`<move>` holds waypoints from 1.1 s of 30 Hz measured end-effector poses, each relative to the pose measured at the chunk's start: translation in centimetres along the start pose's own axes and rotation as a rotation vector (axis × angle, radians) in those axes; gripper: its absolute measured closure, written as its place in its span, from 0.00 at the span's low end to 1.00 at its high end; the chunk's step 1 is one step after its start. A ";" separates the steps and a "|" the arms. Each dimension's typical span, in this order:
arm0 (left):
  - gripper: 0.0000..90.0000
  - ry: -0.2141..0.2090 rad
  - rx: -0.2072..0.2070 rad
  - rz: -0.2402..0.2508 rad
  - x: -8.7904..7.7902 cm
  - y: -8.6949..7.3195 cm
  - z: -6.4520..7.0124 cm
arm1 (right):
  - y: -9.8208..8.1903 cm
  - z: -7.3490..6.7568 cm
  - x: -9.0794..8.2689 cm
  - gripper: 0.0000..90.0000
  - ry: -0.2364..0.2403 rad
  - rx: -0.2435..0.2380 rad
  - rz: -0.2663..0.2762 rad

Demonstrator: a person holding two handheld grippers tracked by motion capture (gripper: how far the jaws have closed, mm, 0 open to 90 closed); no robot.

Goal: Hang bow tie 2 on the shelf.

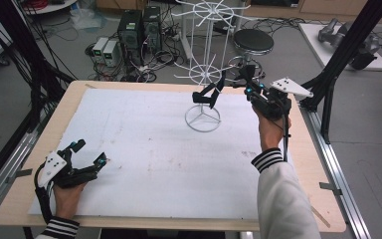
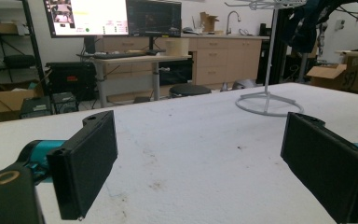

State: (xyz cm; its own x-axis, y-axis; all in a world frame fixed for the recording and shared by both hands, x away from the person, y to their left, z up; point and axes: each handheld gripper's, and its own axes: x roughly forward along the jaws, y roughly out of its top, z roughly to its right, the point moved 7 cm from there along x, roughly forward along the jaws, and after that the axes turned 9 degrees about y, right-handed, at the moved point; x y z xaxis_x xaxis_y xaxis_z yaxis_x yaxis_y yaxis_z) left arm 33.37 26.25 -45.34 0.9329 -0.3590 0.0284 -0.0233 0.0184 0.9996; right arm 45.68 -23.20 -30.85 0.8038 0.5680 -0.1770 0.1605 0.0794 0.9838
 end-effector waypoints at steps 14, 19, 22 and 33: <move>0.12 -0.001 0.001 -0.001 0.0 0.0 0.0 | -0.1 -0.9 0.7 0.84 0.036 0.012 -0.005; 0.12 -0.001 0.001 -0.001 0.0 0.0 0.0 | -0.2 -1.2 1.0 0.84 0.050 0.010 -0.003; 0.12 0.000 0.000 0.000 0.0 0.0 0.0 | -0.3 -1.4 1.3 0.84 0.055 0.012 -0.008; 0.12 -0.002 0.000 -0.002 0.0 0.0 0.0 | -0.4 -1.9 2.2 0.84 0.078 0.026 -0.004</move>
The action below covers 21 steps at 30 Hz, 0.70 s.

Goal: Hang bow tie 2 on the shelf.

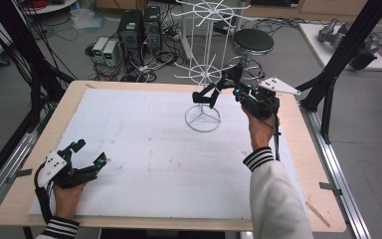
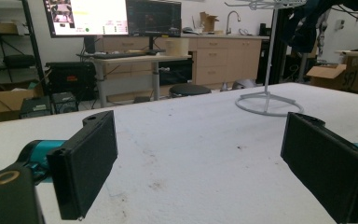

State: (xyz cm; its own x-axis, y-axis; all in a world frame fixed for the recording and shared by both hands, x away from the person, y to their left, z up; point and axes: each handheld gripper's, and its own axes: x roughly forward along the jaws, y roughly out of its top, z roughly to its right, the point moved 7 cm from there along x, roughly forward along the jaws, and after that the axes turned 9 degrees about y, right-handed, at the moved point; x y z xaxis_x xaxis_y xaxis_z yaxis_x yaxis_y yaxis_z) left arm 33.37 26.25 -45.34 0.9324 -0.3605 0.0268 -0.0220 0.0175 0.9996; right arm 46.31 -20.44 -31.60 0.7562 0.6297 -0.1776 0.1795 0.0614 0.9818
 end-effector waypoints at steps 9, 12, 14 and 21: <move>0.12 0.000 -0.001 0.001 0.0 0.0 0.0 | 0.0 -0.7 1.1 0.84 0.024 0.004 -0.006; 0.12 0.000 -0.001 0.001 0.0 0.0 0.0 | -0.1 -0.8 1.4 0.84 0.035 0.008 -0.009; 0.12 0.000 0.000 0.001 0.0 0.0 0.0 | -0.2 -0.8 1.7 0.84 0.041 0.016 -0.008; 0.12 0.000 -0.001 0.001 0.0 0.0 0.0 | -0.5 -0.7 2.1 0.84 0.058 0.047 -0.006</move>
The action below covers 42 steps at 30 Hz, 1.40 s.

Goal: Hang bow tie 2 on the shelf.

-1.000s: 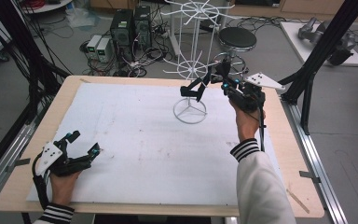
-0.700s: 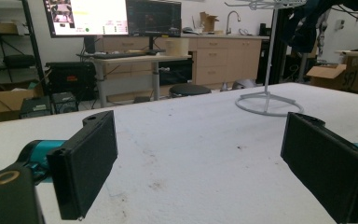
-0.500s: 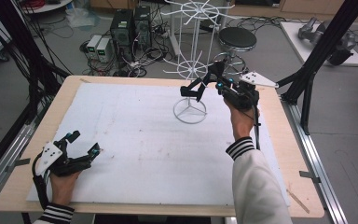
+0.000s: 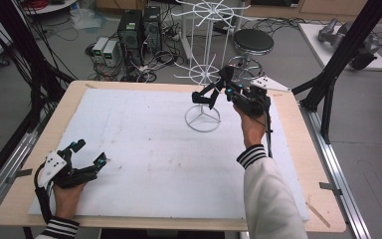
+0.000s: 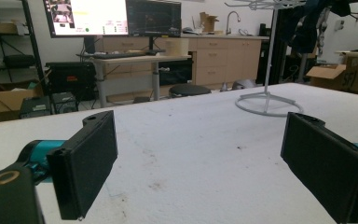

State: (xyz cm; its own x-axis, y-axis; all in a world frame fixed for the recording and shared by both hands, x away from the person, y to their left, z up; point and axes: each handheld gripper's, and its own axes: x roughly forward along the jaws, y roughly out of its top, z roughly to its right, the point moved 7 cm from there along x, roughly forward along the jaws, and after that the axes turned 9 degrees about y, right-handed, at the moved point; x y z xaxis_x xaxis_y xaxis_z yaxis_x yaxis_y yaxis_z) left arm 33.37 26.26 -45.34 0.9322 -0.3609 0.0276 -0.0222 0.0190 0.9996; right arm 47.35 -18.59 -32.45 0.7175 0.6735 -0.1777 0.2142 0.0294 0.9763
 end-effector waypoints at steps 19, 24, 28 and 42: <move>0.12 0.000 0.001 0.000 0.0 0.0 0.0 | -0.8 0.2 0.4 0.81 0.007 0.023 -0.043; 0.12 0.000 0.001 0.000 0.0 0.0 0.0 | -1.0 -0.2 0.3 0.80 0.005 -0.002 -0.056; 0.12 0.000 0.001 0.000 0.0 0.0 0.0 | -1.2 -0.3 0.3 0.80 0.002 -0.017 -0.065; 0.12 0.001 0.002 0.001 0.0 0.0 0.0 | -1.7 -0.2 0.1 0.80 0.004 -0.012 -0.074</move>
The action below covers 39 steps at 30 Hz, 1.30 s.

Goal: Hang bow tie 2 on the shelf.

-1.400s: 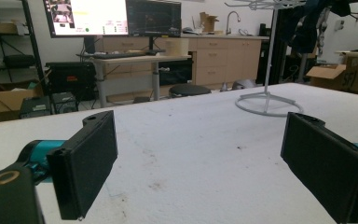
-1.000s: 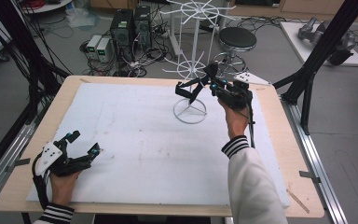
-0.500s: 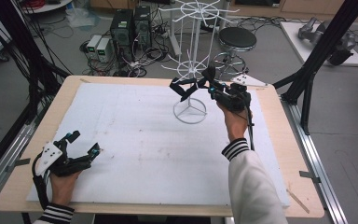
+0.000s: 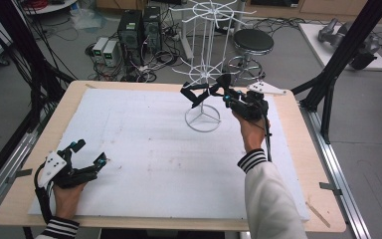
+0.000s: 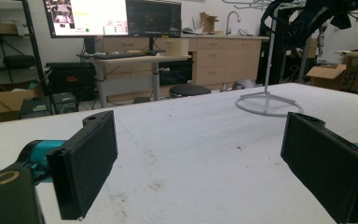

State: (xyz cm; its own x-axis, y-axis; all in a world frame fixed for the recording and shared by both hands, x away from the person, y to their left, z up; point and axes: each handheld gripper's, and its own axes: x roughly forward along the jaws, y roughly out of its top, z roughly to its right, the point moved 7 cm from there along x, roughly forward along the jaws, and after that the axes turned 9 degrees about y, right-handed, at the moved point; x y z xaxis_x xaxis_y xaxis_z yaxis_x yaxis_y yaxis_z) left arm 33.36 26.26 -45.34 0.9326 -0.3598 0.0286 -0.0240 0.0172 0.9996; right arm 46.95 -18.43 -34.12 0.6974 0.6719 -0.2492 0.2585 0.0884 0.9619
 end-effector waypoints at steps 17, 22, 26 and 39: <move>0.12 0.001 -0.003 0.000 0.0 0.0 0.0 | -1.2 -0.4 0.8 0.15 0.013 -0.016 -0.101; 0.12 0.004 -0.001 0.002 0.0 0.0 0.0 | -1.1 -0.7 0.3 0.12 0.029 -0.045 -0.104; 0.12 0.007 -0.001 0.002 0.0 0.0 0.0 | -1.5 -0.9 -0.6 0.12 0.034 -0.066 -0.096; 0.12 0.008 0.005 0.000 0.0 0.0 0.0 | -6.1 -1.9 -6.0 0.12 -0.015 -0.083 -0.001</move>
State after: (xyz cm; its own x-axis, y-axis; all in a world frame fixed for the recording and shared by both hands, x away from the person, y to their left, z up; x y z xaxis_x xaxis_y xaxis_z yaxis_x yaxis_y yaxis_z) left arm 33.37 26.23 -45.34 0.9353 -0.3528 0.0289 -0.0261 0.0126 0.9996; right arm 39.92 -21.64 -38.30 0.7071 0.6609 -0.2515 0.2040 0.1500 0.9674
